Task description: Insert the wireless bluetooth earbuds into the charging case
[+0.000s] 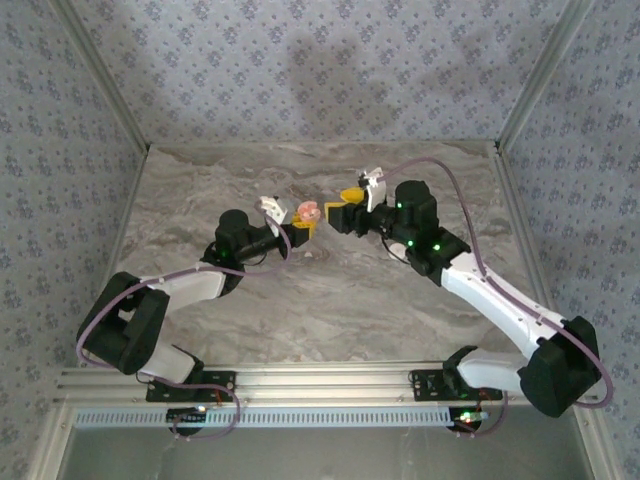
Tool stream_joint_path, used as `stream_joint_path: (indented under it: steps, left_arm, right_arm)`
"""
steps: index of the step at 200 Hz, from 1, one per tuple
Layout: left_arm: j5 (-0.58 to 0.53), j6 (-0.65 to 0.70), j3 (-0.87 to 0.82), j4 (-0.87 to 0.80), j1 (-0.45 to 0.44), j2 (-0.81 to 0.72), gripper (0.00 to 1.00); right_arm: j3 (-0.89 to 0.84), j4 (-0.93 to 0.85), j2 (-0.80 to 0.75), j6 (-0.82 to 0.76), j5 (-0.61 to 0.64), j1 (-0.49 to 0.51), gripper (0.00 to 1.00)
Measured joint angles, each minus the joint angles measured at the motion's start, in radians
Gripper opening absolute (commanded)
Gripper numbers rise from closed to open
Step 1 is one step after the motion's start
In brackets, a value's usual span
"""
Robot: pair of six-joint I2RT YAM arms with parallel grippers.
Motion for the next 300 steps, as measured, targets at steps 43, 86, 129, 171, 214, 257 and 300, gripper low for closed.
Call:
stream_joint_path:
  steps: [43,86,129,171,214,257,300]
  left_arm:
    - [0.016,0.012,0.002,-0.014,0.0,-0.001,0.03]
    - [0.019,0.015,0.005,-0.018,0.0,-0.002,0.03]
    - [0.019,0.026,0.006,-0.035,0.0,-0.014,0.03]
    - [0.031,0.049,0.006,-0.043,0.001,-0.03,0.03]
    - [0.055,0.076,0.007,-0.064,0.001,-0.053,0.03]
    - [0.068,0.098,0.007,-0.068,0.001,-0.054,0.03]
    - [0.081,0.137,0.008,-0.099,-0.001,-0.057,0.03]
  right_arm:
    - [-0.017,-0.029,-0.037,-0.084,-0.065,-0.054,0.59]
    - [-0.042,-0.026,-0.044,-0.118,-0.105,-0.077,0.62]
    - [-0.043,-0.02,-0.044,-0.2,-0.127,-0.086,0.61]
    - [-0.068,0.003,-0.045,-0.359,-0.18,-0.093,0.6]
    - [-0.046,-0.037,-0.002,-0.52,-0.278,-0.089,0.49]
    - [-0.036,-0.057,0.049,-0.677,-0.348,-0.047,0.44]
    - [-0.027,-0.062,0.067,-0.736,-0.35,-0.045,0.57]
